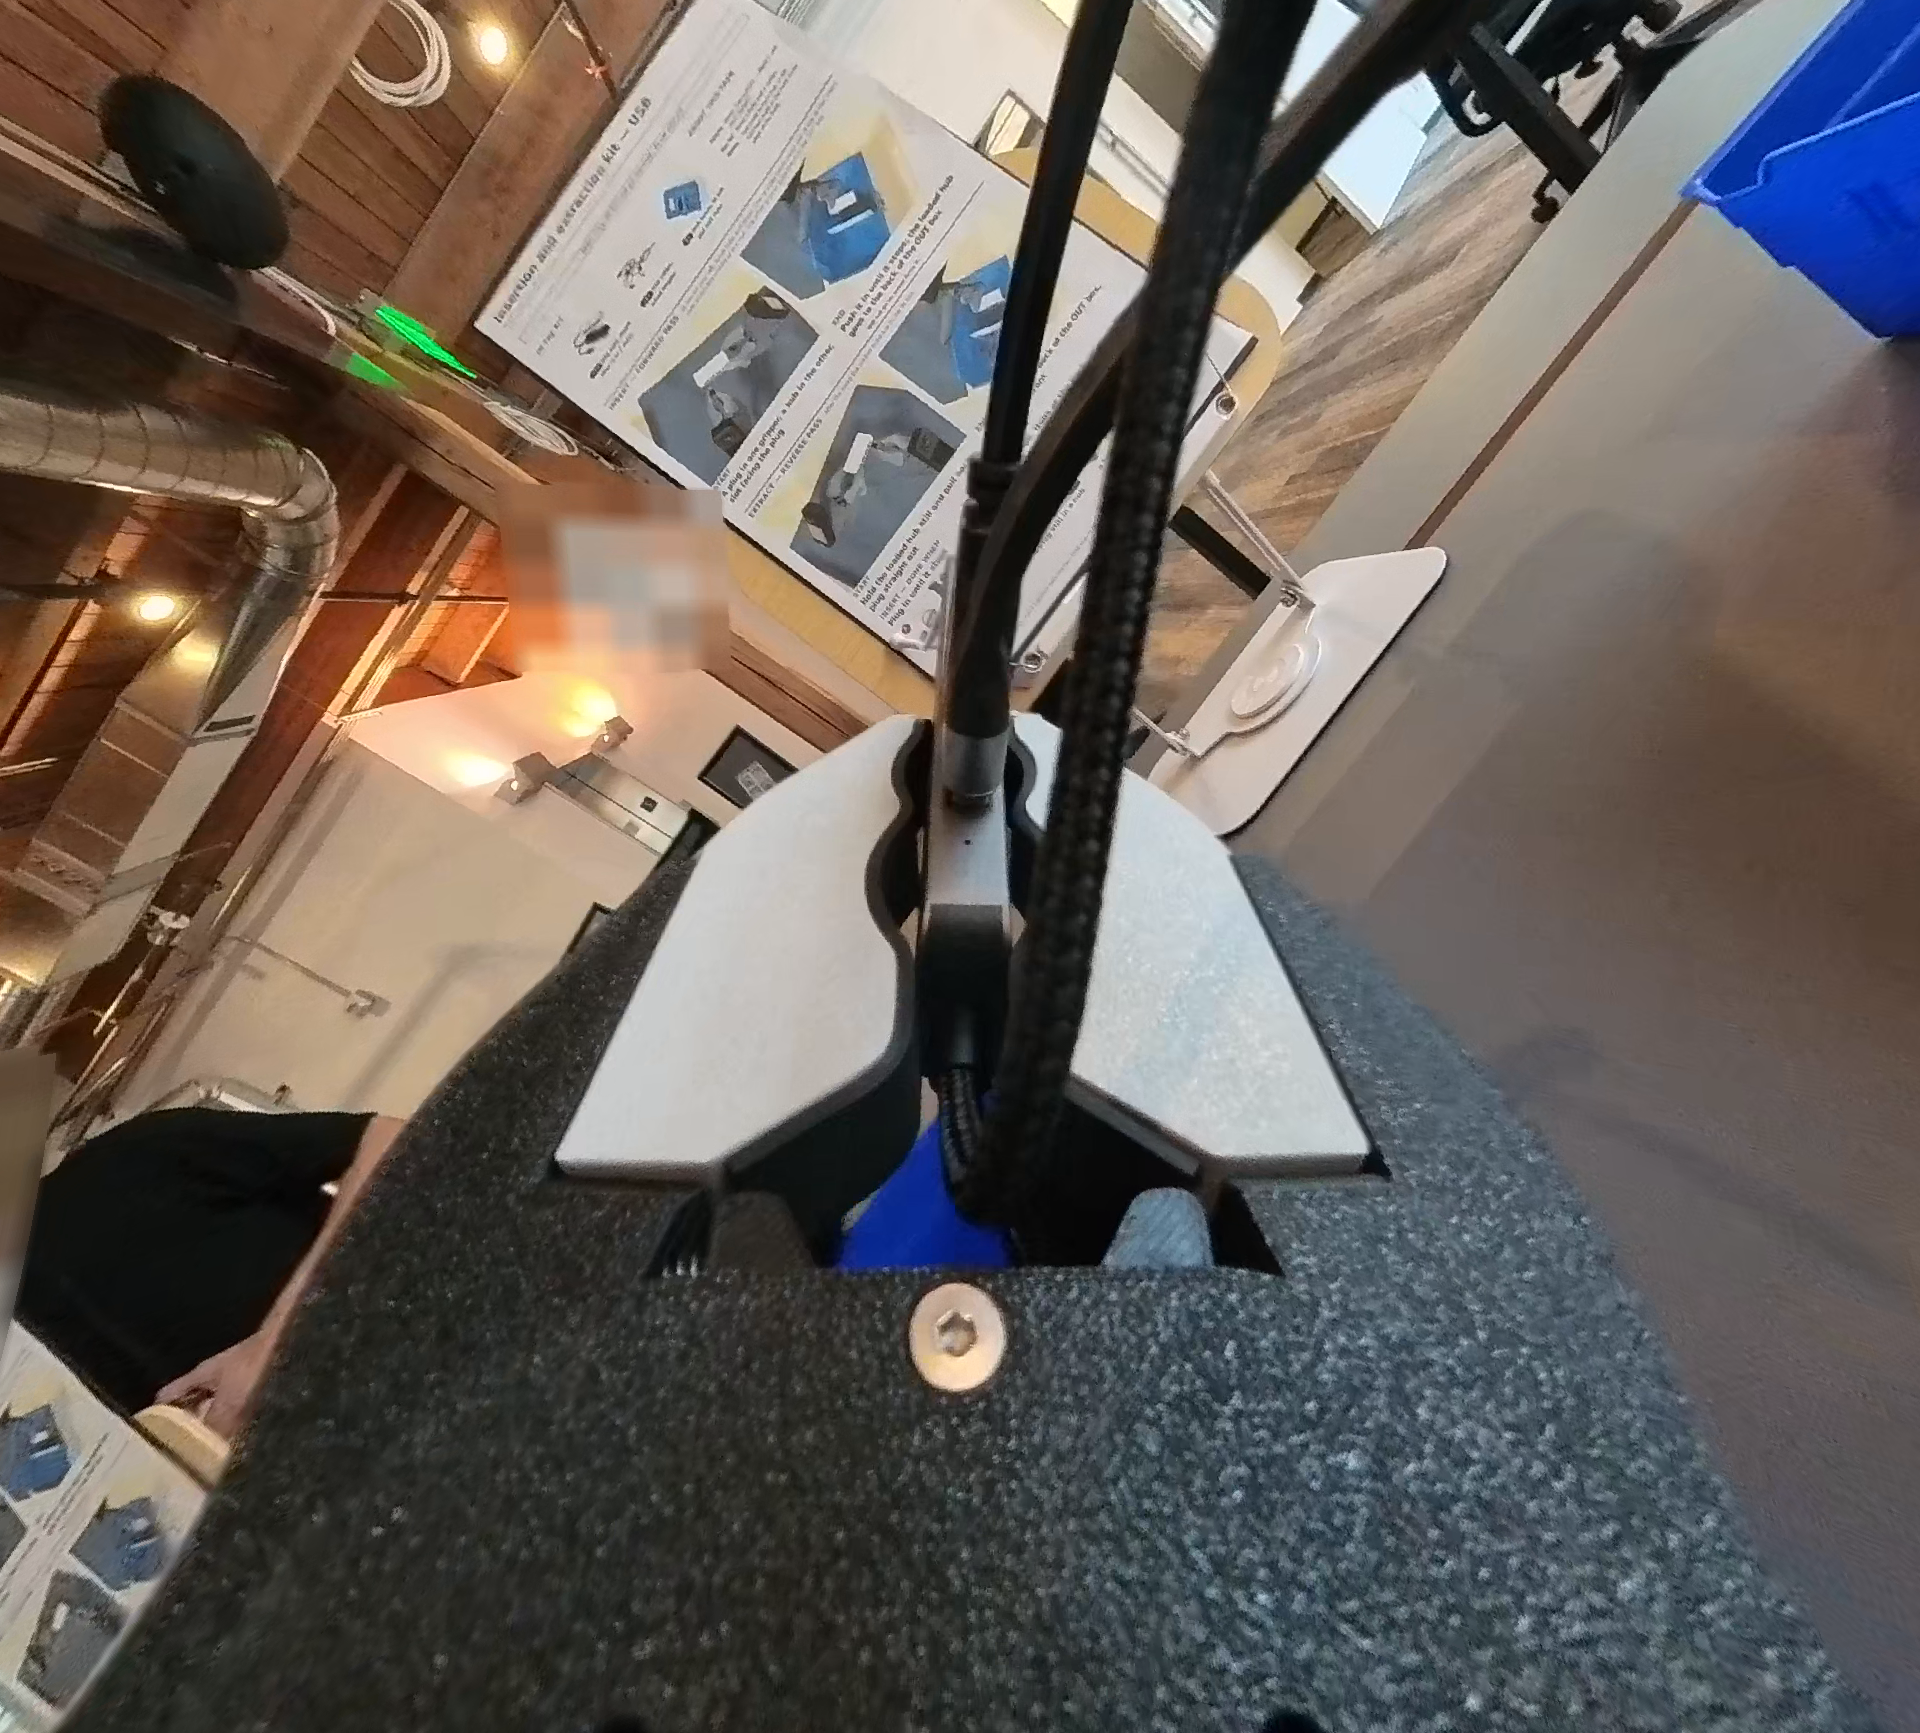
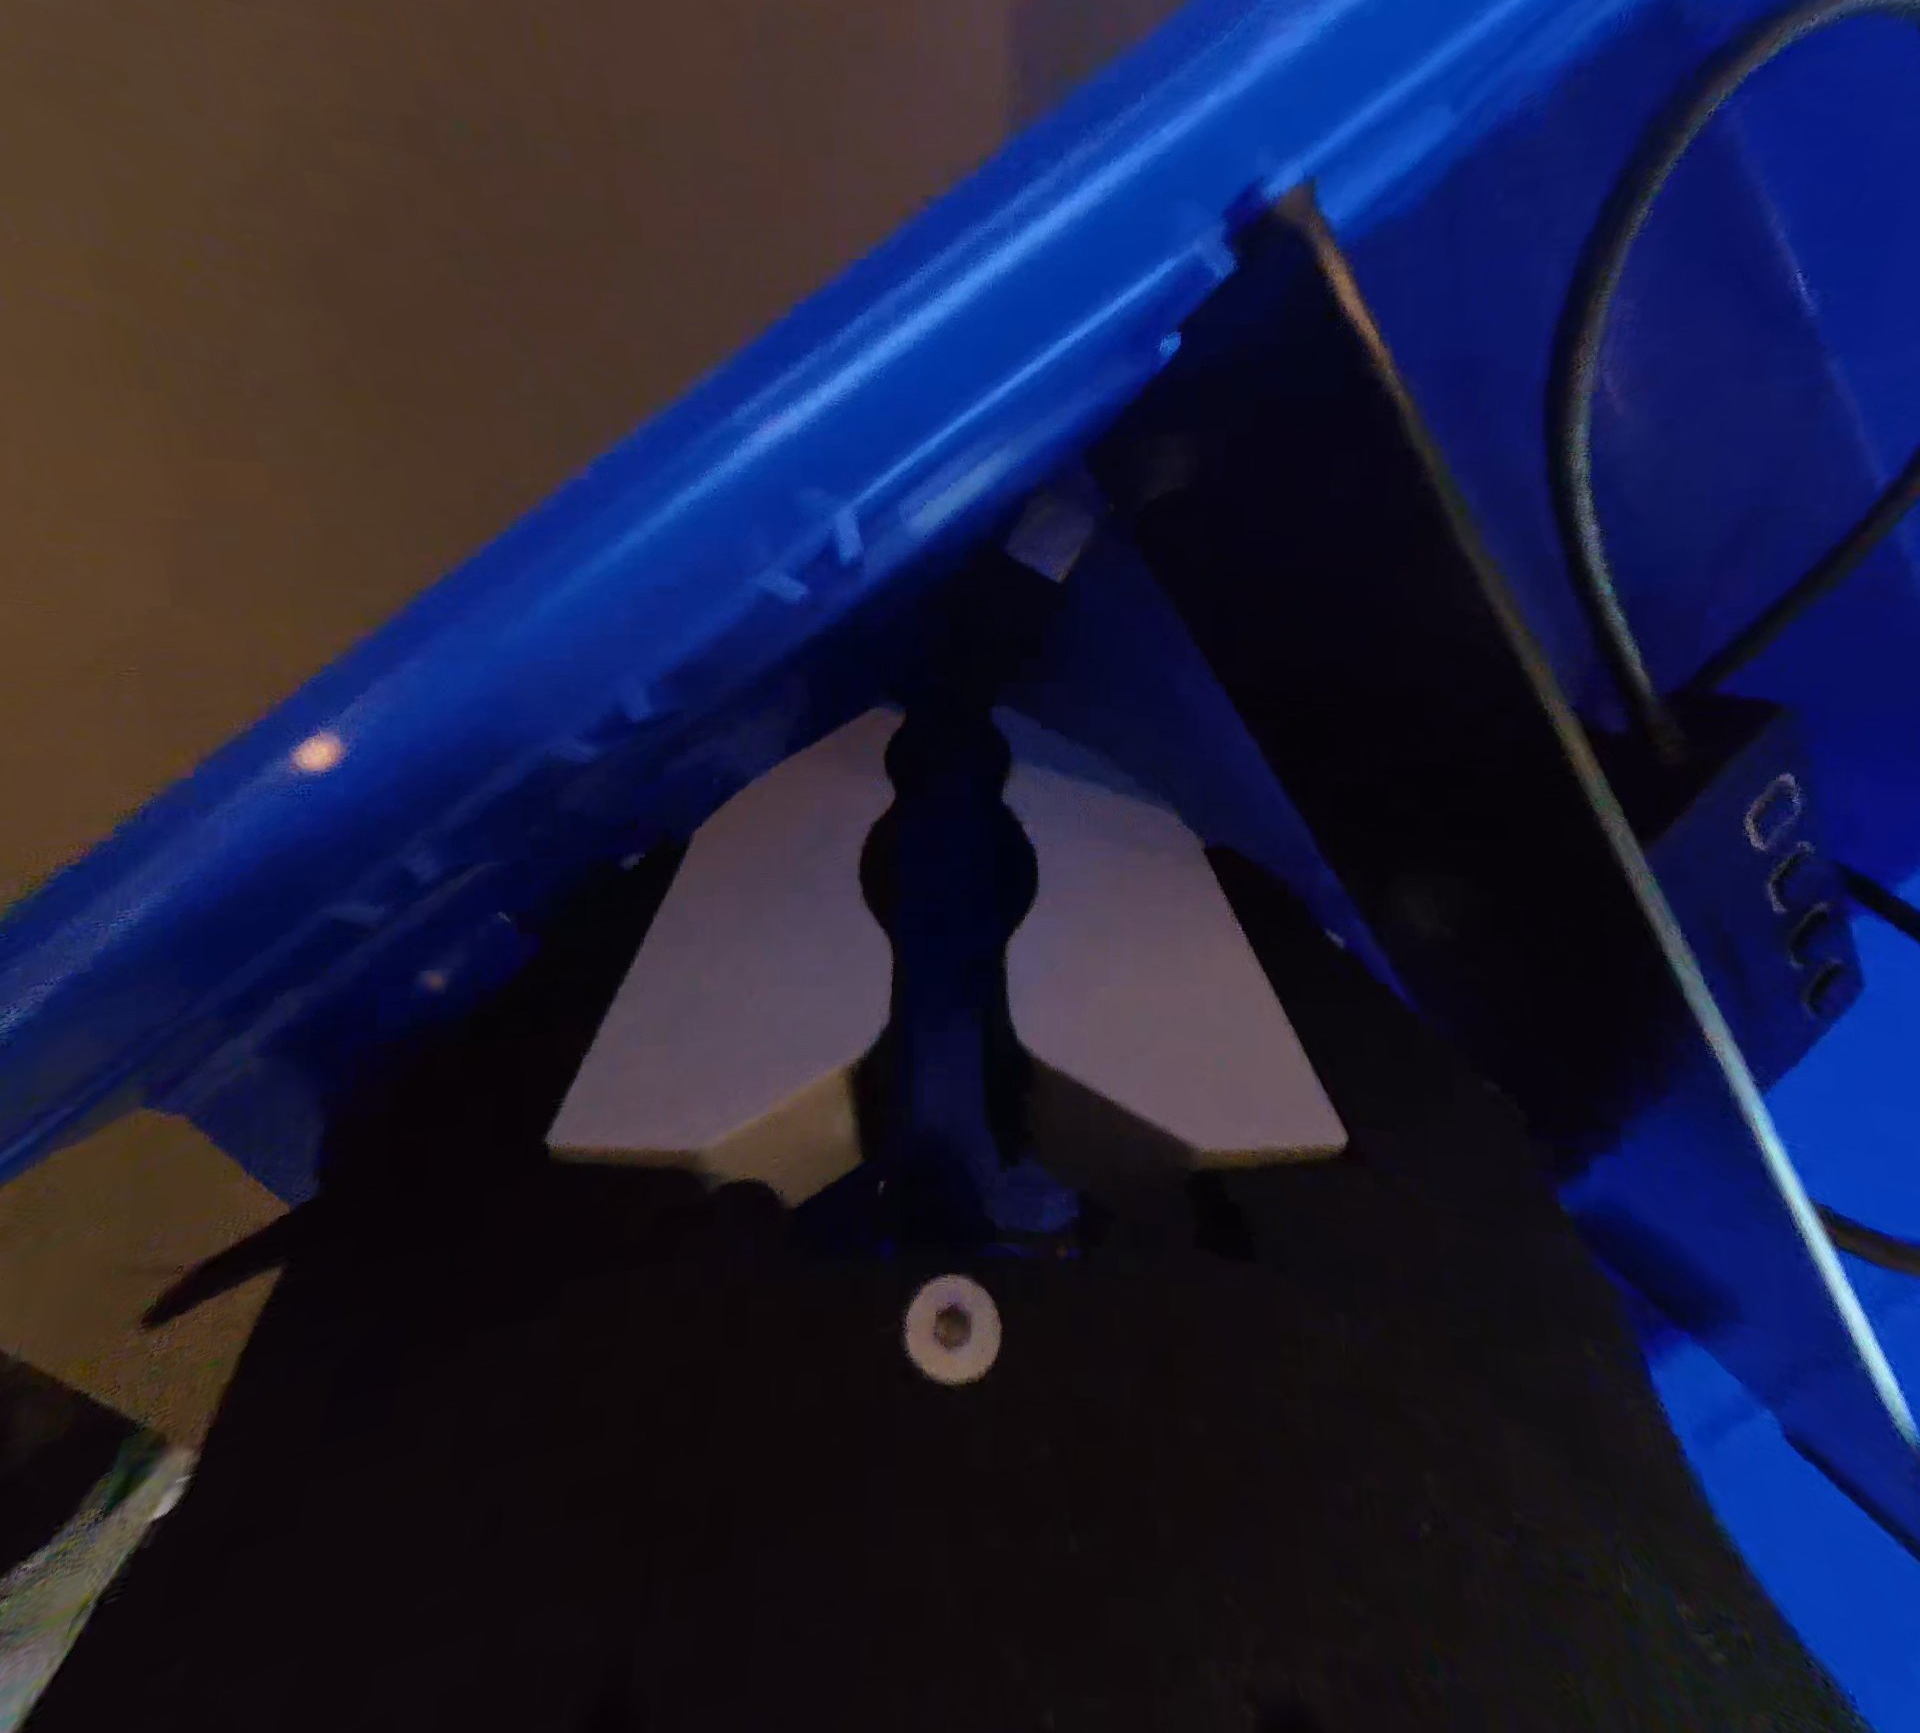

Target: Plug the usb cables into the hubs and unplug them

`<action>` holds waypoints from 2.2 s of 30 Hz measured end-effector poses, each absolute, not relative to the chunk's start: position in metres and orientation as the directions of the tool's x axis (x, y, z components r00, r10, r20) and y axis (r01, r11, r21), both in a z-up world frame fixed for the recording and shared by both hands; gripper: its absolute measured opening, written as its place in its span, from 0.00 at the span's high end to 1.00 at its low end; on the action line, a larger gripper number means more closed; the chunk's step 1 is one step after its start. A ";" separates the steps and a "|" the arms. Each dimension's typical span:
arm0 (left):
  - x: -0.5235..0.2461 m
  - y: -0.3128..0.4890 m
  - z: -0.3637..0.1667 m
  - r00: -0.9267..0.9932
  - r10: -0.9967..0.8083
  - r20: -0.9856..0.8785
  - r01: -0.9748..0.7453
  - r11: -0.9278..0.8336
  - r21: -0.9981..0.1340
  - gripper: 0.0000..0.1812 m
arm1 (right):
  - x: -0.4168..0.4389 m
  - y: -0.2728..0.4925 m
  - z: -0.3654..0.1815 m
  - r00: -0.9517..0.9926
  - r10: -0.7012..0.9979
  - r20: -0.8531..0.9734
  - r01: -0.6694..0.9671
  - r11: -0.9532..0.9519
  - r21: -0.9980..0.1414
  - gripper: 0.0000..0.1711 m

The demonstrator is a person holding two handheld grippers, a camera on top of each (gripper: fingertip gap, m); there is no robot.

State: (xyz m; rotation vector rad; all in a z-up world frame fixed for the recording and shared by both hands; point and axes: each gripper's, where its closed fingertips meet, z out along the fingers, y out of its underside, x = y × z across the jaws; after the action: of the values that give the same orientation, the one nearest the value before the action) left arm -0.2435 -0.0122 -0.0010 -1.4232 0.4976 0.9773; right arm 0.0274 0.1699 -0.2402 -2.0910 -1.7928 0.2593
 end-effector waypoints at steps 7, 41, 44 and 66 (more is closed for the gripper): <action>-0.243 -0.018 0.006 0.536 0.279 -0.797 -0.804 -0.119 -0.582 0.94 | 0.033 0.165 -0.185 0.131 0.990 0.042 0.777 -0.076 -0.625 0.96; -0.157 0.010 0.007 0.456 0.212 -0.864 -0.890 0.137 -0.436 0.94 | 0.045 0.042 0.018 -0.243 0.911 0.332 -0.169 0.297 -0.940 0.96; -0.154 0.008 0.009 0.457 0.215 -0.863 -0.889 0.158 -0.431 0.93 | 0.052 0.044 0.030 -0.215 0.921 0.324 -0.224 0.276 -0.935 0.96; -0.138 0.008 0.011 0.403 0.223 -0.888 -0.912 0.177 -0.369 0.93 | 0.083 0.026 0.069 -0.198 0.914 0.355 -0.422 0.248 -0.872 0.96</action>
State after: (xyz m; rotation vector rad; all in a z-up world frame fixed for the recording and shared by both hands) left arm -0.1382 0.0079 0.0112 -1.0946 0.7934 0.9353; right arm 0.0832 0.0263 0.0686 -0.5437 -1.2267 1.3205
